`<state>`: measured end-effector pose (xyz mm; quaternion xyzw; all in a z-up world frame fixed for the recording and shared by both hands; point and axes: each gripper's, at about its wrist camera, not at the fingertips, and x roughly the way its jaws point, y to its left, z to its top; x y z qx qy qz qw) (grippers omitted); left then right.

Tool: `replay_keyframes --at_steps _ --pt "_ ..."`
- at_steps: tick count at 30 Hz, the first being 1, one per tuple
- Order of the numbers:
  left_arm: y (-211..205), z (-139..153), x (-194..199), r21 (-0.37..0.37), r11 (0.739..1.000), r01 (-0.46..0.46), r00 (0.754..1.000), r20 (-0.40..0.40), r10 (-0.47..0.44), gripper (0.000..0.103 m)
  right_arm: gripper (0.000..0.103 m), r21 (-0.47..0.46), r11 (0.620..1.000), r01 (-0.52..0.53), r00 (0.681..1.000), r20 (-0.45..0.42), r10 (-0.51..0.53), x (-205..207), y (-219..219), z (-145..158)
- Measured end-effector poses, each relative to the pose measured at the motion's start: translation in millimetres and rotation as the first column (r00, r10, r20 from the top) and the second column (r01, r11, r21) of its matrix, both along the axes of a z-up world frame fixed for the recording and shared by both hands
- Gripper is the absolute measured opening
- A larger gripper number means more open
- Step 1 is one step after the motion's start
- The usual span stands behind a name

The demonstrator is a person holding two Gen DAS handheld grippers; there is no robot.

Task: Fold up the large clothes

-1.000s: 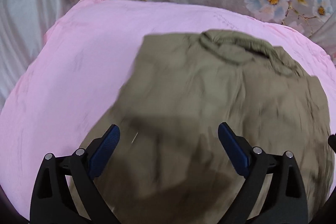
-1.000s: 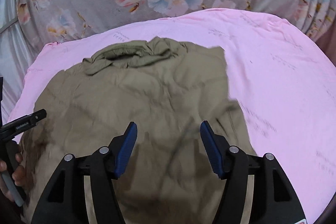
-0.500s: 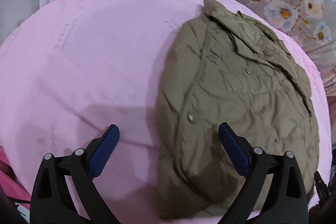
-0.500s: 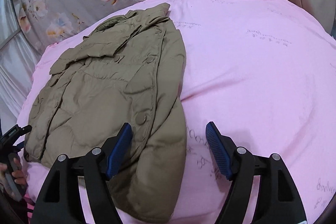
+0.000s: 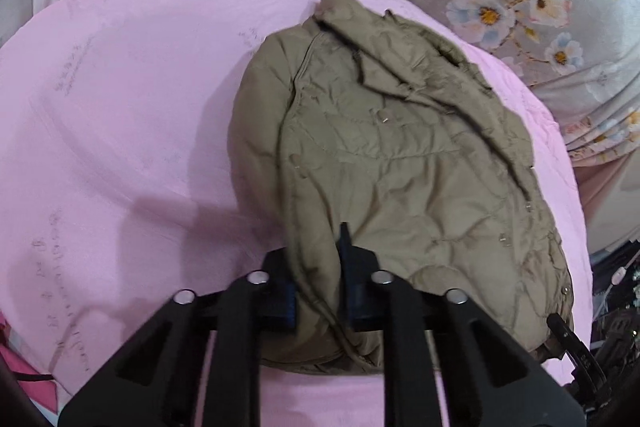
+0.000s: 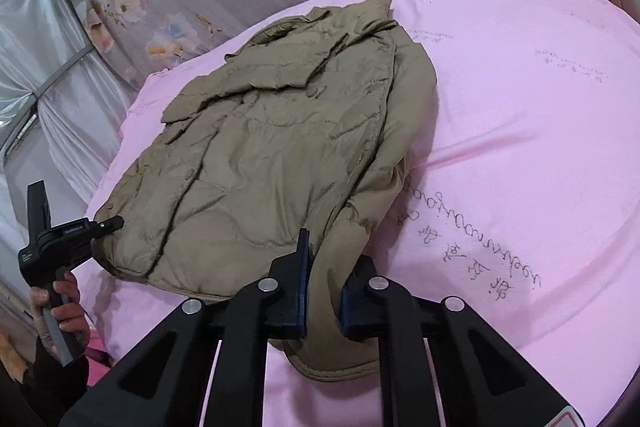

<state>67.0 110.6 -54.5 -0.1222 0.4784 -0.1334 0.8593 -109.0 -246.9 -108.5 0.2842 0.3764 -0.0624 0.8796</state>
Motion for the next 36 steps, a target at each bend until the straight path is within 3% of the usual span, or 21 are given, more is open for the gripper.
replay_keyframes --at_steps 3,6,11,14,17,21,27,32,36 --pt "16.4 32.7 -22.9 -0.060 0.997 0.043 0.998 0.043 -0.041 0.009 0.009 -0.021 0.999 -0.048 0.997 0.058 0.049 -24.5 4.9 28.2" --pt "37.2 73.1 -66.8 -0.094 0.991 0.098 0.988 0.126 -0.086 0.009 0.008 -0.108 0.987 -0.117 0.986 0.108 0.129 -62.9 22.2 61.6" --pt "56.6 139.9 -129.5 -0.102 0.984 0.144 0.954 0.278 -0.110 0.009 0.008 -0.200 0.970 -0.141 0.956 0.228 0.185 -118.7 50.6 126.4" --pt "51.6 170.8 -129.8 -0.092 0.985 0.149 0.928 0.357 -0.107 0.009 0.008 -0.239 0.968 -0.082 0.939 0.306 0.156 -116.5 48.1 160.0" --pt "33.9 188.6 -99.2 -0.043 0.991 0.129 0.903 0.417 -0.100 0.009 0.008 -0.232 0.972 -0.030 0.917 0.381 0.119 -84.9 30.6 183.8" --pt "0.9 183.1 -25.6 0.041 0.998 0.052 0.898 0.436 -0.065 0.009 0.008 -0.185 0.982 0.020 0.908 0.414 0.060 -5.4 0.4 190.3" --pt "-40.9 133.3 87.2 0.120 0.992 -0.042 0.936 0.353 -0.003 0.013 0.017 -0.023 0.996 0.083 0.919 0.388 -0.068 97.1 -50.6 164.2" --pt "-58.2 84.8 145.7 0.173 0.984 -0.048 0.971 0.238 0.006 0.014 0.023 0.069 0.992 0.107 0.928 0.351 -0.125 137.0 -65.5 140.8" --pt "-50.4 77.1 146.8 0.153 0.987 -0.041 0.978 0.210 0.008 0.016 0.043 0.165 0.984 0.064 0.914 0.385 -0.124 129.6 -68.8 135.0"
